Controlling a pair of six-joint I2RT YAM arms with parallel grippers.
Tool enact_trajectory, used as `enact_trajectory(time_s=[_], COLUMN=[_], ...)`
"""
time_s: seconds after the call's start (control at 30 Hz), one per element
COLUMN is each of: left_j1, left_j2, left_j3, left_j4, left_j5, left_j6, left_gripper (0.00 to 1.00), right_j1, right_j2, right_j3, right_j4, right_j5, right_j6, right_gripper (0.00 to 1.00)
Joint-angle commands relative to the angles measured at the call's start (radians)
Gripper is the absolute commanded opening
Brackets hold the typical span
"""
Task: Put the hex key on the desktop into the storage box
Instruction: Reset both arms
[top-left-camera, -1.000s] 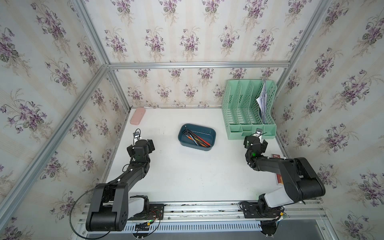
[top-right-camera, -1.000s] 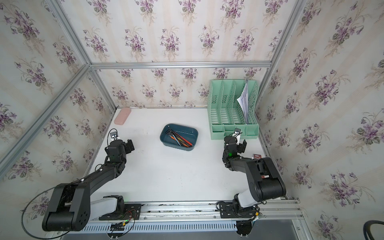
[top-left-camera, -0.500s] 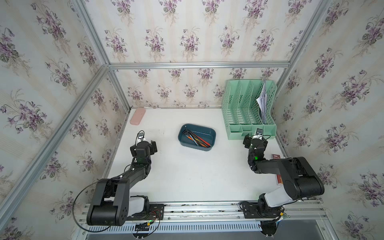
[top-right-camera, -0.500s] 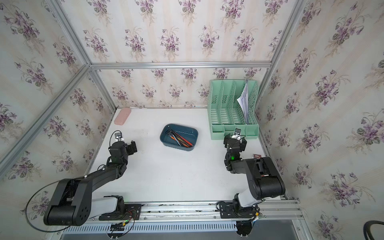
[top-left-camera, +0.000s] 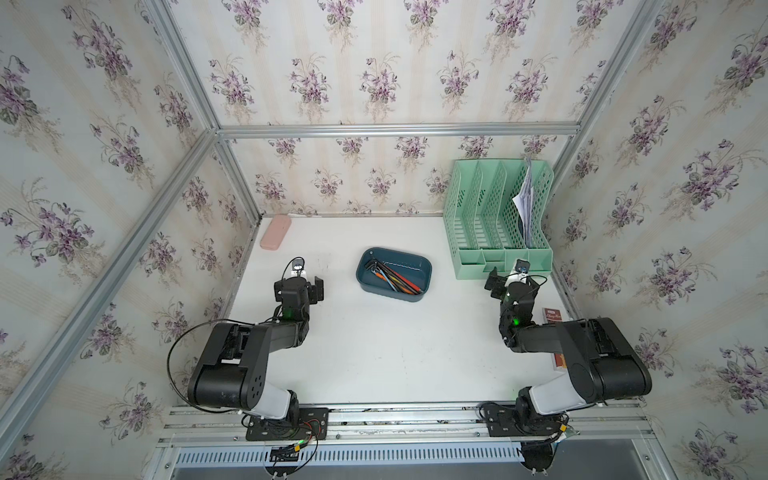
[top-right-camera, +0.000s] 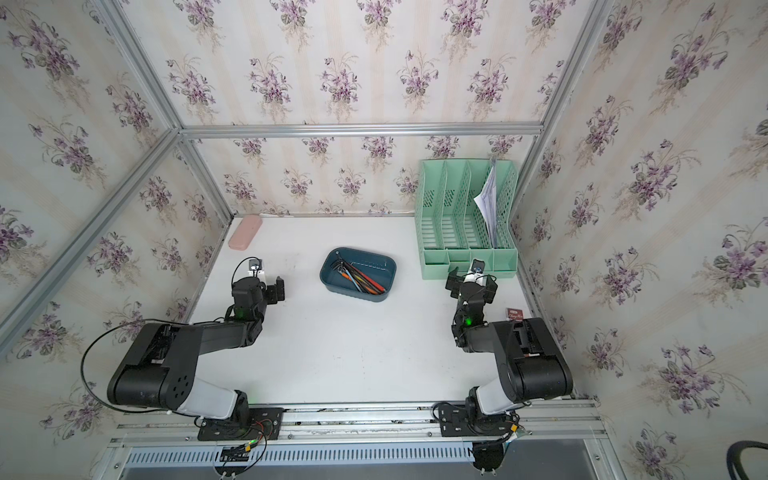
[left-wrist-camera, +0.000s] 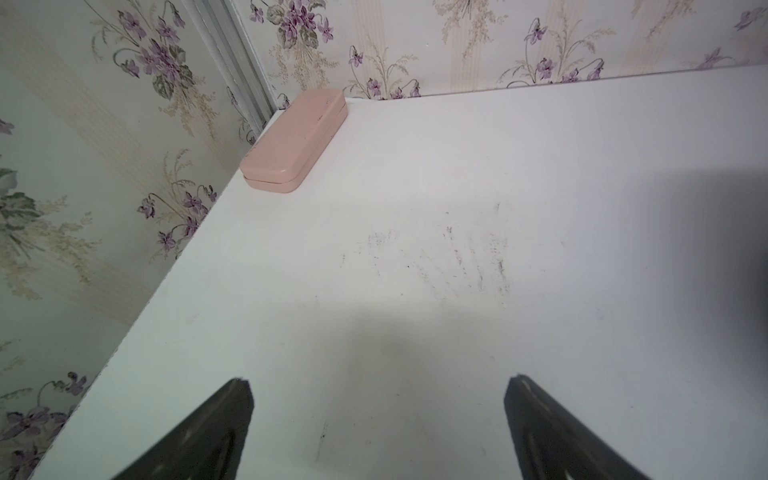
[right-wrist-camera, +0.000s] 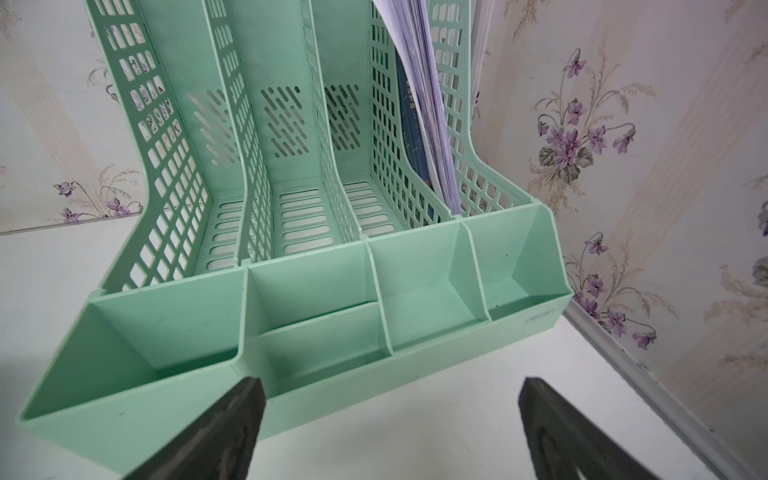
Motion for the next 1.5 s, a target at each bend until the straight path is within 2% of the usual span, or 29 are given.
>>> enact_trajectory(time_s=[0.0,0.03,0.07,0.1,0.13,0.2,0.23,0.3,0.37,0.4,0.47,0.53,0.6,0.67,0.73,1.2,1.33,1.47], left_j1=[0.002,0.003,0.003,0.003,0.004,0.005,0.009,0.011,0.011,0.011,0.012,0.014,0.015,0.015,0.015,0.015,0.015,0.015], left_j2=[0.000,-0.007,-0.004,-0.004,-0.007,-0.004,-0.006,-0.007,-0.006,-0.005,-0.004,-0.004,-0.005,-0.003,-0.004,-0.005,-0.006,-0.006], left_j3=[0.003,0.006,0.004,0.003,0.005,0.007,0.008,0.010,0.009,0.009,0.010,0.012,0.012,0.012,0.012,0.010,0.011,0.010], left_j4=[0.022,0.001,0.015,0.011,0.006,0.002,0.001,0.001,-0.001,0.001,-0.001,-0.004,-0.005,-0.006,-0.006,-0.005,-0.005,-0.004], left_j5=[-0.002,0.002,0.001,0.002,0.002,0.008,0.016,0.020,0.020,0.020,0.021,0.027,0.026,0.027,0.027,0.027,0.027,0.027], left_j6=[0.019,0.013,0.016,0.014,0.014,0.014,0.012,0.012,0.012,0.012,0.012,0.011,0.010,0.011,0.011,0.011,0.010,0.010], left_gripper=[0.99,0.99,0.99,0.99,0.99,0.99,0.99,0.99,0.99,0.99,0.99,0.99,0.99,0.99,0.99,0.99,0.99,0.99], right_j1=[-0.019,-0.033,-0.045,-0.043,-0.044,-0.044,-0.044,-0.044,-0.044,-0.044,-0.044,-0.044,-0.044,-0.045,-0.045,-0.044,-0.044,-0.044], right_j2=[-0.013,-0.008,0.047,0.051,0.008,0.050,0.015,0.047,0.014,0.038,0.014,0.037,0.021,0.031,0.022,0.026,0.029,0.027], right_j3=[-0.042,-0.080,-0.121,-0.120,-0.088,-0.116,-0.094,-0.117,-0.103,-0.116,-0.101,-0.116,-0.103,-0.112,-0.105,-0.107,-0.093,-0.094], right_j4=[0.097,0.147,0.322,0.332,0.177,0.327,0.202,0.320,0.221,0.299,0.217,0.300,0.232,0.281,0.239,0.264,0.226,0.227], right_j5=[-0.088,-0.133,-0.141,-0.139,-0.138,-0.138,-0.138,-0.137,-0.140,-0.139,-0.140,-0.140,-0.143,-0.145,-0.142,-0.145,-0.283,-0.285], right_j6=[0.008,0.014,0.003,0.001,0.025,0.002,0.020,0.003,0.016,0.005,0.017,0.004,0.013,0.005,0.011,0.009,-0.043,-0.042], right_gripper=[0.98,0.98,1.00,1.00,1.00,1.00,1.00,1.00,1.00,1.00,1.00,1.00,1.00,1.00,1.00,1.00,1.00,1.00])
